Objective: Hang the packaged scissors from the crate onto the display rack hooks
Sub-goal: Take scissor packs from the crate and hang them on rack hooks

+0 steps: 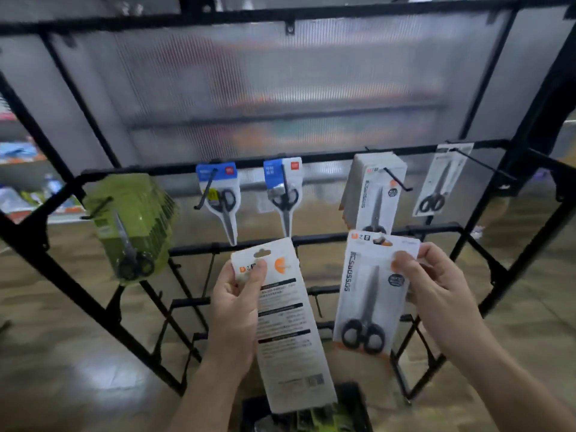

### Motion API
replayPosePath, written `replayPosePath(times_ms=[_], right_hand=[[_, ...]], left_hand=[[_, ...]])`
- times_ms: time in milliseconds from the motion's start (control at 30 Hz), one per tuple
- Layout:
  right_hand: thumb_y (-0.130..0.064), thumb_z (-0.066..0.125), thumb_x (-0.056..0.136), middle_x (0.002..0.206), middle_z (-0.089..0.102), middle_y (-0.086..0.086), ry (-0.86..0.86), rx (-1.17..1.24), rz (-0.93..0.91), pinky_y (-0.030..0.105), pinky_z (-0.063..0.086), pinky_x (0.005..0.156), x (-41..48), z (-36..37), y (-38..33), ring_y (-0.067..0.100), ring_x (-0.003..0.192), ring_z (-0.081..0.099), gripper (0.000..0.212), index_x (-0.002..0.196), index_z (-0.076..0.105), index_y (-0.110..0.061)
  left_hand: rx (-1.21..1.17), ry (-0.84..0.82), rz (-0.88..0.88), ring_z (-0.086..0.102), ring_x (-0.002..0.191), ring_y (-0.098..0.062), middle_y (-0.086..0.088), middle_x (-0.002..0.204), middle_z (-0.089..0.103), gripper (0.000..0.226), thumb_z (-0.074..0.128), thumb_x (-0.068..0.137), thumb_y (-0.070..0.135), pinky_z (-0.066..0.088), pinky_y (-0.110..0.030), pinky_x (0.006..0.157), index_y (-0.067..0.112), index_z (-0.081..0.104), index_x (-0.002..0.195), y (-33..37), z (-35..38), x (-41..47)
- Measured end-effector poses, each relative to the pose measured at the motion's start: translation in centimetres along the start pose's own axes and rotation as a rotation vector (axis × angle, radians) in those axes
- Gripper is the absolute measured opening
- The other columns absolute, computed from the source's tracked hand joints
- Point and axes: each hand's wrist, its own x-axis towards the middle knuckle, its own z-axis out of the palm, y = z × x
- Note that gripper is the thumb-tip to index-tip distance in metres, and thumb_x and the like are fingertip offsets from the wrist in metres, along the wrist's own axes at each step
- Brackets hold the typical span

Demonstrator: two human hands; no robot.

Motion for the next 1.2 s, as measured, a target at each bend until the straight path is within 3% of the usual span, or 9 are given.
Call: replayPosePath(times_ms=[67, 167, 300, 500, 767, 867, 933, 1033, 1200], right_hand=[[-0.037, 0.059, 0.100, 0.095, 0.067, 0.023, -0.004, 0.026, -0.035, 0.067, 0.051, 0.082, 1.3, -1.4, -0.6, 0.047, 0.088, 0.063, 0.020, 0.092, 0.064, -0.019], [-0.030, 0.059, 0.101, 0.083, 0.062, 0.017, 0.006, 0.098, -0.044, 0.051, 0.046, 0.073, 3.0, -3.5, -0.7, 0.031, 0.078, 0.057, 0.024, 0.094, 0.060, -0.008], [-0.028, 0.059, 0.102, 0.083, 0.064, 0.008, -0.035, 0.173, 0.002, 0.040, 0.046, 0.069, 4.5, -6.4, 0.1, 0.025, 0.078, 0.057, 0.022, 0.094, 0.060, -0.008], [-0.026, 0.060, 0.100, 0.077, 0.072, -0.004, -0.005, 0.193, -0.009, 0.019, 0.051, 0.059, 5.0, -9.3, 0.4, 0.009, 0.069, 0.065, 0.016, 0.091, 0.063, -0.012], [-0.026, 0.061, 0.100, 0.089, 0.076, 0.002, 0.179, 0.192, -0.007, 0.021, 0.052, 0.063, 2.6, -10.2, -0.2, 0.012, 0.078, 0.070, 0.014, 0.095, 0.066, -0.015], [-0.027, 0.062, 0.100, 0.088, 0.076, 0.001, 0.243, 0.164, -0.011, 0.030, 0.050, 0.069, 1.7, -9.4, -0.9, 0.014, 0.078, 0.070, 0.014, 0.094, 0.068, -0.016], [-0.026, 0.062, 0.100, 0.084, 0.075, 0.001, 0.271, 0.151, -0.015, 0.033, 0.050, 0.069, 1.3, -8.6, -1.6, 0.013, 0.074, 0.068, 0.014, 0.093, 0.068, -0.015], [-0.029, 0.063, 0.101, 0.086, 0.074, 0.007, 0.312, 0.139, -0.007, 0.045, 0.053, 0.078, 0.7, -7.4, -2.3, 0.025, 0.081, 0.066, 0.017, 0.088, 0.070, -0.019], [-0.027, 0.062, 0.102, 0.086, 0.068, 0.019, 0.378, 0.037, -0.058, 0.043, 0.049, 0.074, -0.7, -5.7, -2.9, 0.024, 0.076, 0.058, 0.017, 0.087, 0.068, -0.021]], left_hand=[[-0.020, -0.044, -0.027, 0.073, 0.083, -0.030, -0.017, 0.101, 0.074, 0.015, 0.061, 0.097, 0.006, 0.061, -0.044, 0.072, 0.009, 0.064, 0.112, 0.0, 1.8, -0.1], [-0.067, -0.115, -0.096, 0.073, 0.097, -0.037, -0.025, 0.114, 0.071, 0.036, 0.063, 0.091, -0.001, 0.061, -0.043, 0.075, -0.002, 0.061, 0.127, -0.2, 4.1, -0.4], [-0.178, -0.069, -0.163, 0.071, 0.107, -0.035, -0.024, 0.125, 0.069, 0.034, 0.061, 0.092, 0.009, 0.061, -0.049, 0.088, 0.003, 0.070, 0.125, -2.3, 7.1, -1.6], [-0.186, -0.147, -0.304, 0.064, 0.123, -0.040, -0.029, 0.134, 0.063, 0.055, 0.044, 0.101, 0.041, 0.054, -0.054, 0.101, 0.005, 0.062, 0.138, -3.6, 10.4, -2.4], [-0.102, -0.219, -0.335, 0.065, 0.108, -0.049, -0.036, 0.115, 0.067, 0.093, 0.040, 0.078, 0.081, 0.039, -0.064, 0.109, 0.003, 0.077, 0.112, -2.4, 12.1, -0.9], [-0.059, -0.222, -0.313, 0.071, 0.087, -0.045, -0.025, 0.087, 0.068, 0.078, 0.038, 0.092, 0.067, 0.047, -0.060, 0.099, 0.001, 0.078, 0.088, -1.5, 12.2, -0.7], [-0.056, -0.254, -0.277, 0.061, 0.063, -0.027, -0.011, 0.071, 0.060, 0.049, 0.058, 0.087, 0.052, 0.050, -0.042, 0.074, 0.006, 0.071, 0.095, -1.1, 11.8, -0.8], [0.111, -0.211, -0.116, 0.061, 0.054, -0.012, -0.001, 0.067, 0.064, 0.038, 0.068, 0.096, 0.038, 0.050, -0.027, 0.050, 0.002, 0.063, 0.108, -0.9, 10.1, -1.0], [0.300, -0.163, 0.129, 0.077, 0.084, -0.024, -0.009, 0.093, 0.079, 0.029, 0.067, 0.088, 0.037, 0.062, -0.041, 0.074, 0.012, 0.064, 0.101, 0.2, 8.1, -1.1]])
